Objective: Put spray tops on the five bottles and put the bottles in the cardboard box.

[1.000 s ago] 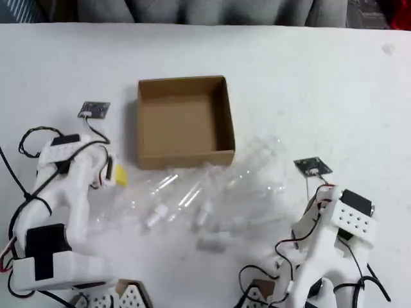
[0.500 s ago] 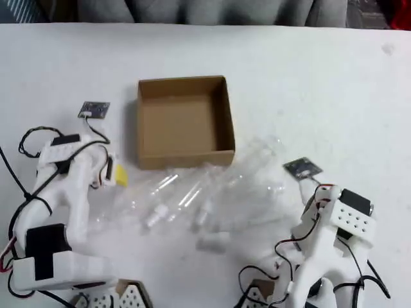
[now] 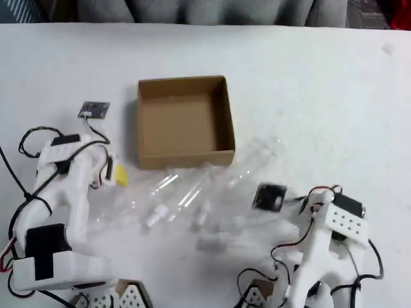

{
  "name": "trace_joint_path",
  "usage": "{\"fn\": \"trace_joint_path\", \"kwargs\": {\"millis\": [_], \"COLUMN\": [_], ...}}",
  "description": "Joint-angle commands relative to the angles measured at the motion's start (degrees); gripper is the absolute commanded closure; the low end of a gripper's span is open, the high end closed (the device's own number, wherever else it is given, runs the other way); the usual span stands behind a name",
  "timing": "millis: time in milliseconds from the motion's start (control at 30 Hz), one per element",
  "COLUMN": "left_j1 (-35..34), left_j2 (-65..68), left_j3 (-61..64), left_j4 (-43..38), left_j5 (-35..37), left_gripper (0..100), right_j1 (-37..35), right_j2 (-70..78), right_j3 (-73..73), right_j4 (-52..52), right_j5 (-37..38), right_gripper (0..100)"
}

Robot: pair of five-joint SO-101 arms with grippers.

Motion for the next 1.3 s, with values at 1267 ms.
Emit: {"fn": "trace_joint_path", "kwargs": {"millis": [1267], "left_j1": [0.6], "left_j2": [-3.3], "left_j3": [-0.6], "left_j4": [-1.0], "left_j5": [0.3], "left_gripper": [75], "right_j1": [-1.9], "right_j2": [0.5], "right_j3": [4.6], "right_j4": [0.8], "right_j5": [15.5], "right_gripper": [85.8]}}
